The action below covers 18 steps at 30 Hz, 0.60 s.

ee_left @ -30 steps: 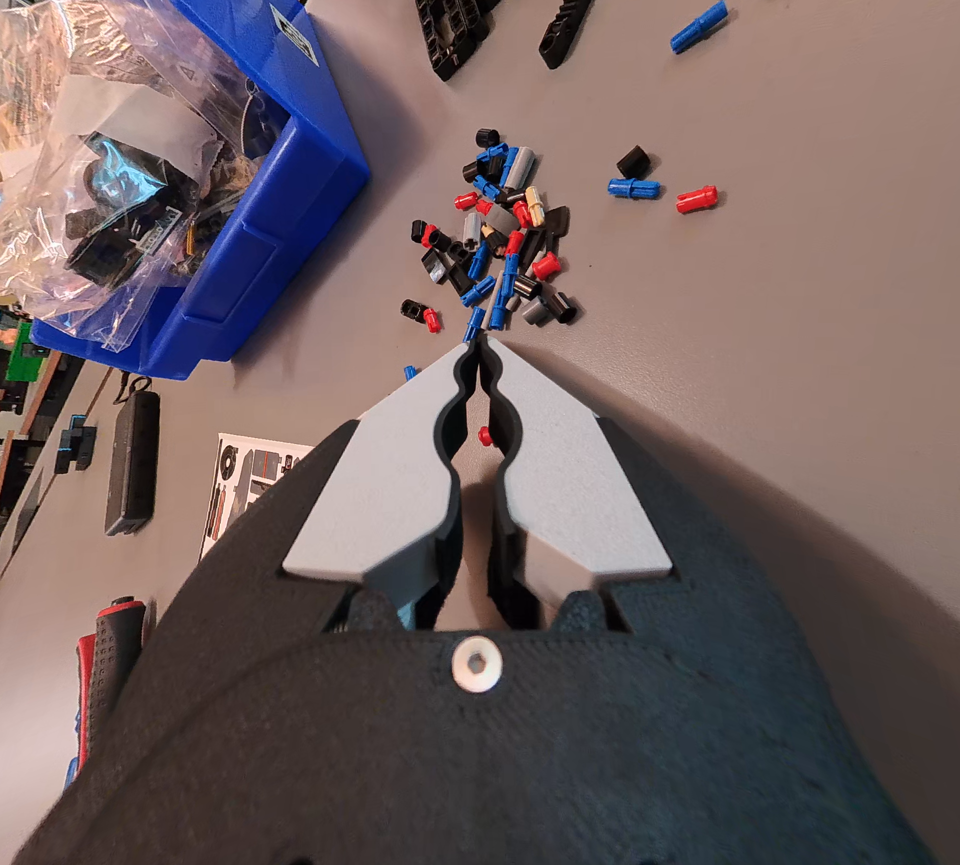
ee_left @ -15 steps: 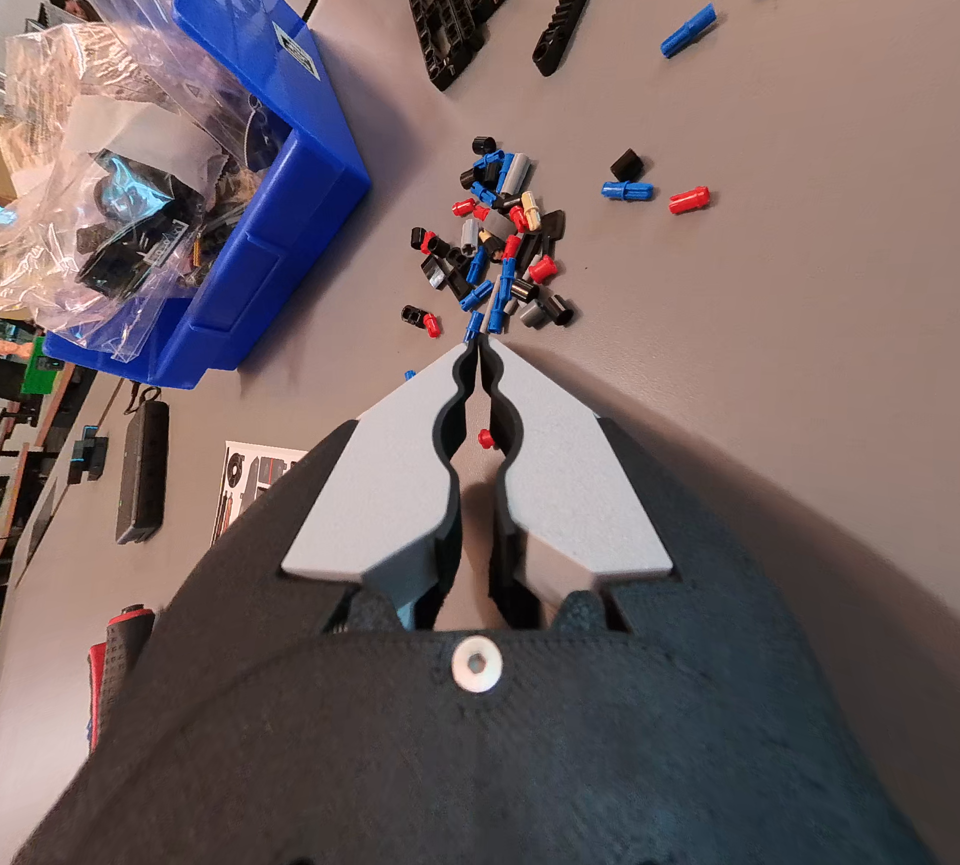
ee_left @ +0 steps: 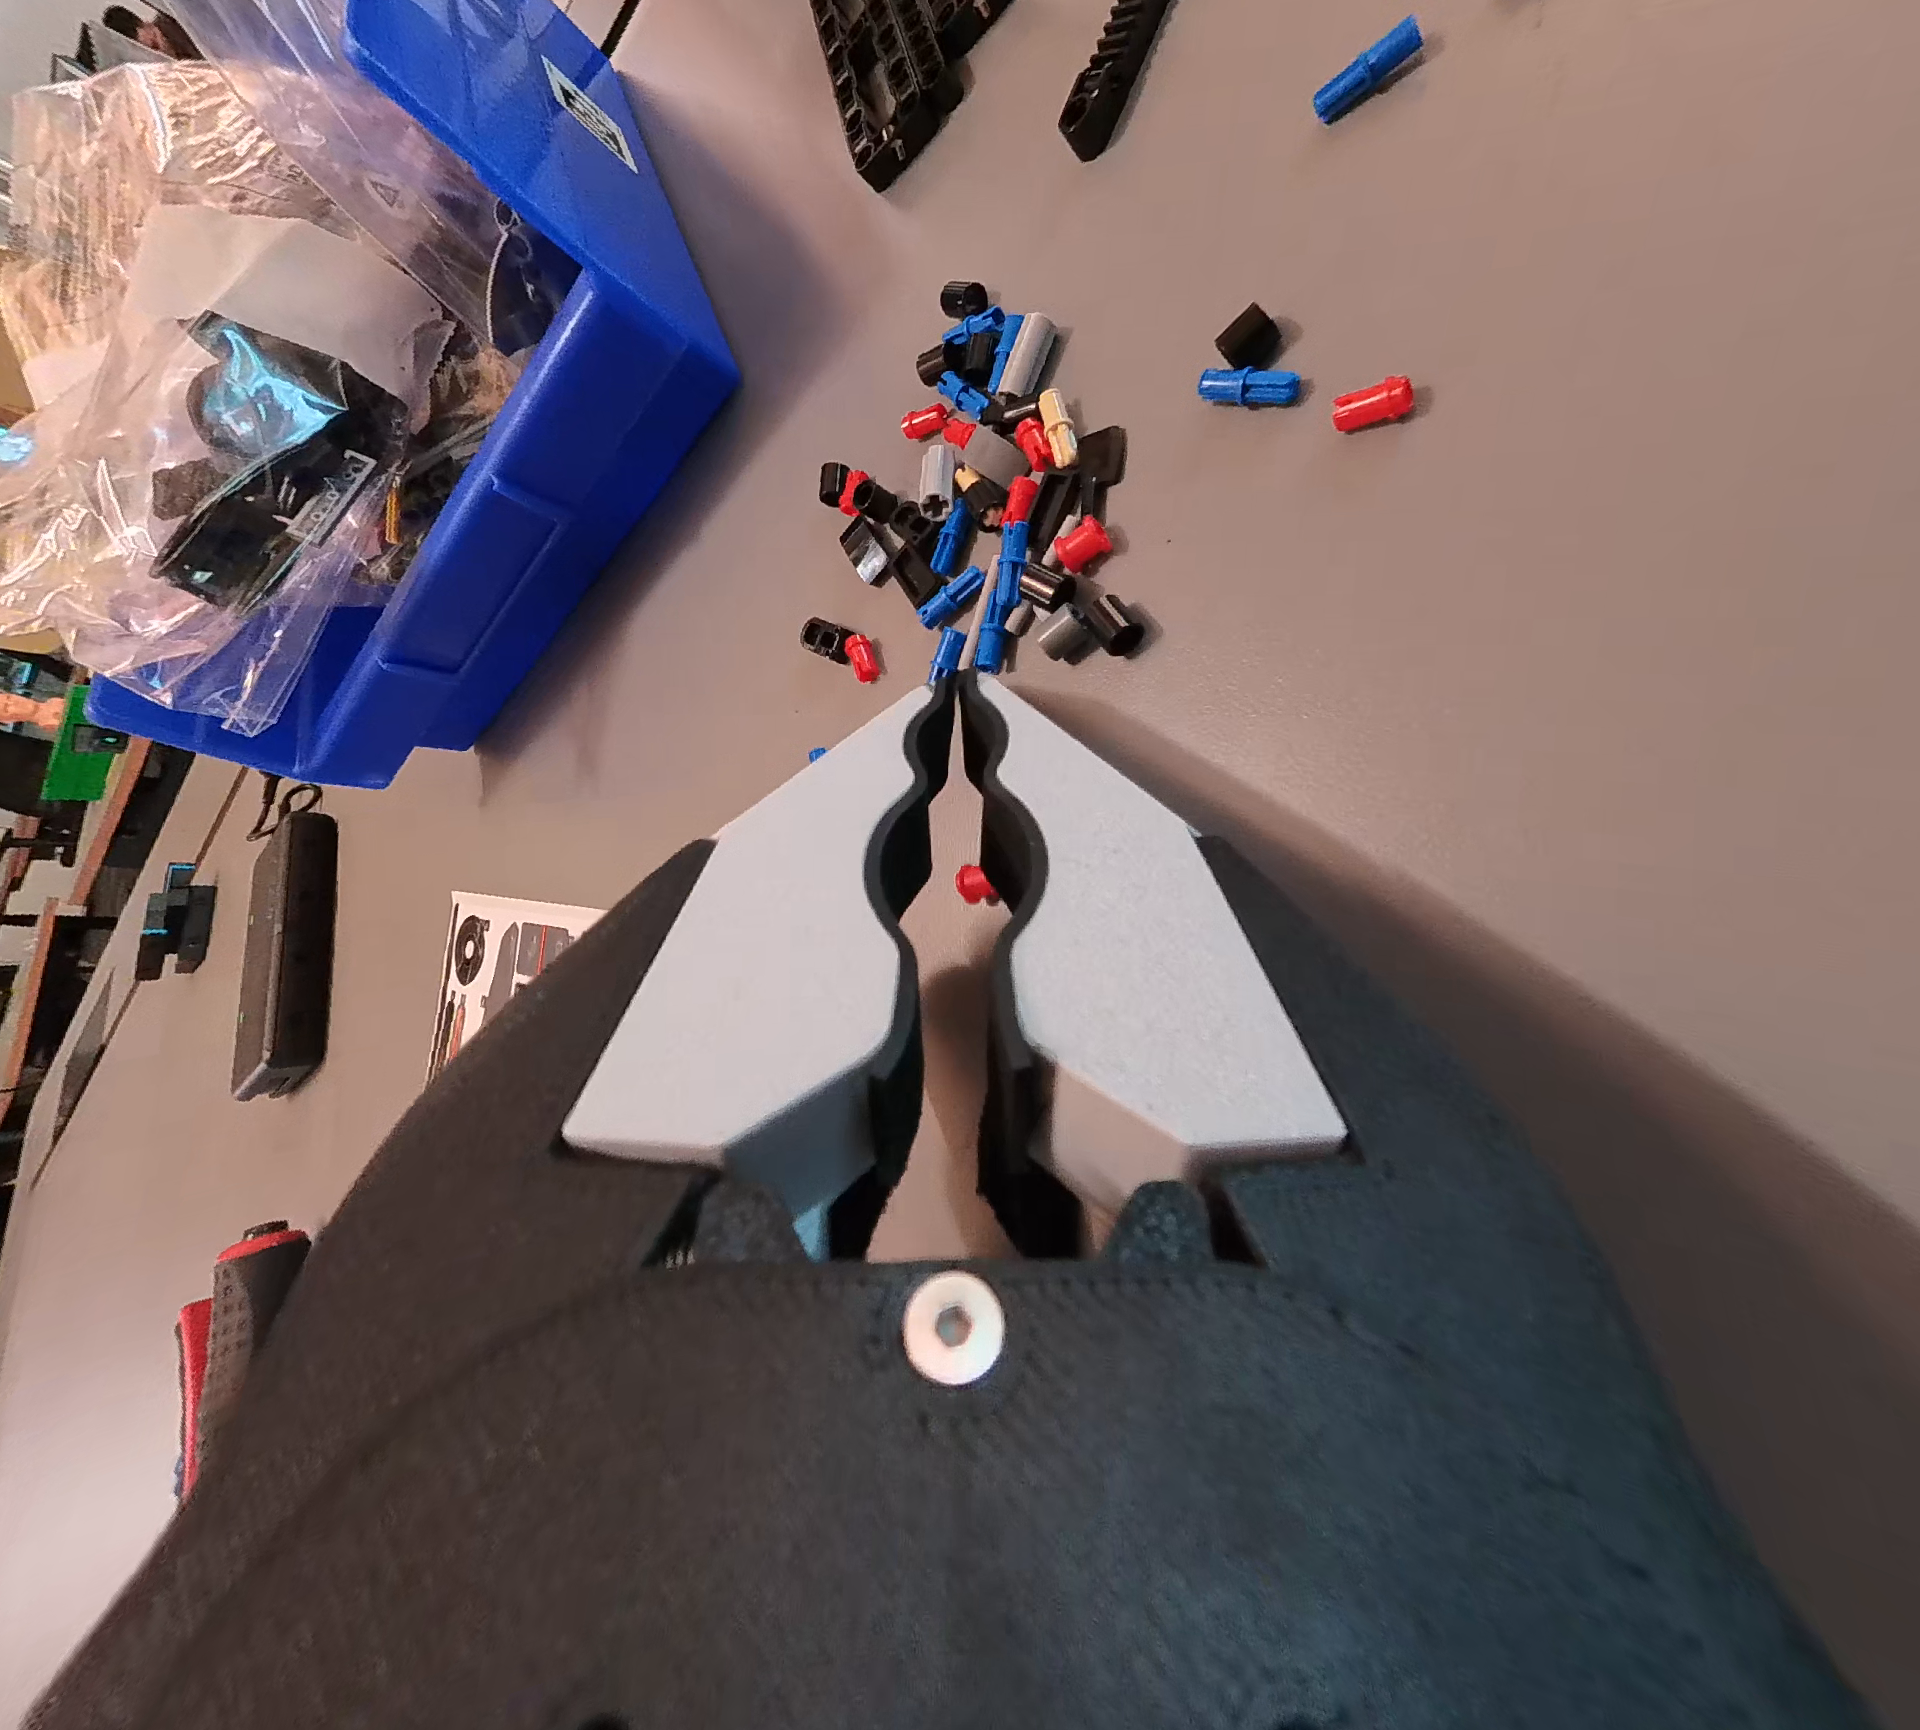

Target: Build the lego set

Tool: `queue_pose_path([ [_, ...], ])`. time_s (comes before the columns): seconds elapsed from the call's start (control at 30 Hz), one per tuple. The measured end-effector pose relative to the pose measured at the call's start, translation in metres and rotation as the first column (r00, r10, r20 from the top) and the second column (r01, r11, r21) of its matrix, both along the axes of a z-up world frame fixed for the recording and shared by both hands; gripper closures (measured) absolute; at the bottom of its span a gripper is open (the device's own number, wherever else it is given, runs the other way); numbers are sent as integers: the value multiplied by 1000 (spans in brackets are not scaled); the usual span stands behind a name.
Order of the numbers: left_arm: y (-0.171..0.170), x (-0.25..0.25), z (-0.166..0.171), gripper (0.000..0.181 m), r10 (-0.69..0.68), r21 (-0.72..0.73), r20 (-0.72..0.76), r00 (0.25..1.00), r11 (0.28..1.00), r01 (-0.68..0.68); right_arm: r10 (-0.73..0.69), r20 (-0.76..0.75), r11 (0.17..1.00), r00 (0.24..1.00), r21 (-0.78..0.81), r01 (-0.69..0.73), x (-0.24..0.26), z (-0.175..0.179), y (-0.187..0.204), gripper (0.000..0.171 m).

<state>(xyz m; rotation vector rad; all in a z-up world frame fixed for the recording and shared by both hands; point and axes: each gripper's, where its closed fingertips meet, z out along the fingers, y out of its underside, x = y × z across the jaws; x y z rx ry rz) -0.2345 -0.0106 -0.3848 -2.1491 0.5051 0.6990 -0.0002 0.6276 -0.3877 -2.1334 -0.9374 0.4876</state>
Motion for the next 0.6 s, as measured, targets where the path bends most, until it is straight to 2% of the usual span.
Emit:
queue_pose_path([
  [0.6, 0, 4, -2, 181, -10, 3, -10, 1000, 1000, 10, -51, -120, 997, 991, -58, 44, 20, 10, -8, 167],
])
